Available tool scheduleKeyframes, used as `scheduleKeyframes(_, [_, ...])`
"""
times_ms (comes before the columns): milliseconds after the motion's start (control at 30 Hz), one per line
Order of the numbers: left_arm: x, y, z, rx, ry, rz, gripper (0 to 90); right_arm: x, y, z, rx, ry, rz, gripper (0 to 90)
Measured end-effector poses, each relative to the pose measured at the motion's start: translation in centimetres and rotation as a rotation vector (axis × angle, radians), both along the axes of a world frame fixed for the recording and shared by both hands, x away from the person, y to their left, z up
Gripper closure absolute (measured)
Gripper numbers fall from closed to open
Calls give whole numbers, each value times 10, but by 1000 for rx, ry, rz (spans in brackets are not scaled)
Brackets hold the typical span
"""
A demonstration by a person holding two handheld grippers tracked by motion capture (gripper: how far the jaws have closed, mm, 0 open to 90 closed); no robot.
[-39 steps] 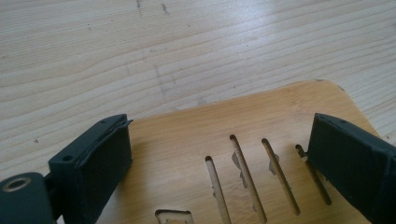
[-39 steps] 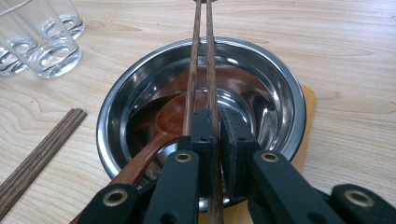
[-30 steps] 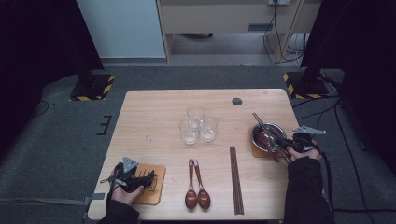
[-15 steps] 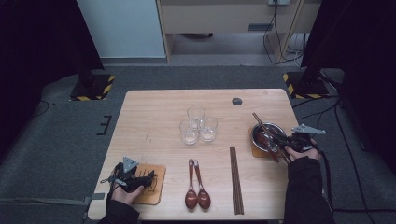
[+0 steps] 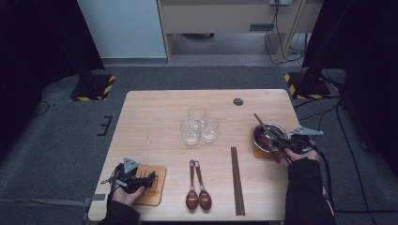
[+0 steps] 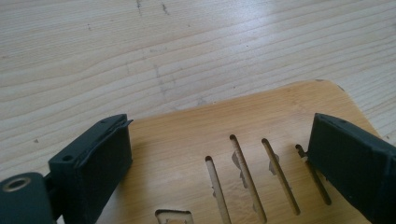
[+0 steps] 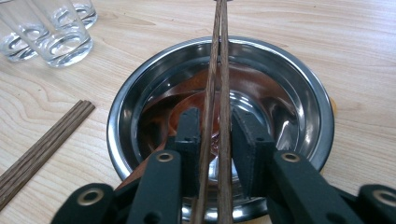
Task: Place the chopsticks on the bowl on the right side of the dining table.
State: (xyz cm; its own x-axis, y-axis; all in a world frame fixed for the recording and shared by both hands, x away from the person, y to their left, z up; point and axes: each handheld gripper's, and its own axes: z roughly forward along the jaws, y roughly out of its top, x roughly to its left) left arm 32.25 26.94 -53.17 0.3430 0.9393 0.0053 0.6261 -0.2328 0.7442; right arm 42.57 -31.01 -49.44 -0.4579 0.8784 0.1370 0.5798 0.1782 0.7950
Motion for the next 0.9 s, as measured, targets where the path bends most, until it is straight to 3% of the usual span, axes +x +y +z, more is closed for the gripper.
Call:
scheduleKeyframes(633, [0,0,0,0,0,0,53,1,0,-1,-6,-6,22,779])
scheduleKeyframes(900, [0,0,0,0,0,0,53,0,1,0,0,-6,21,718])
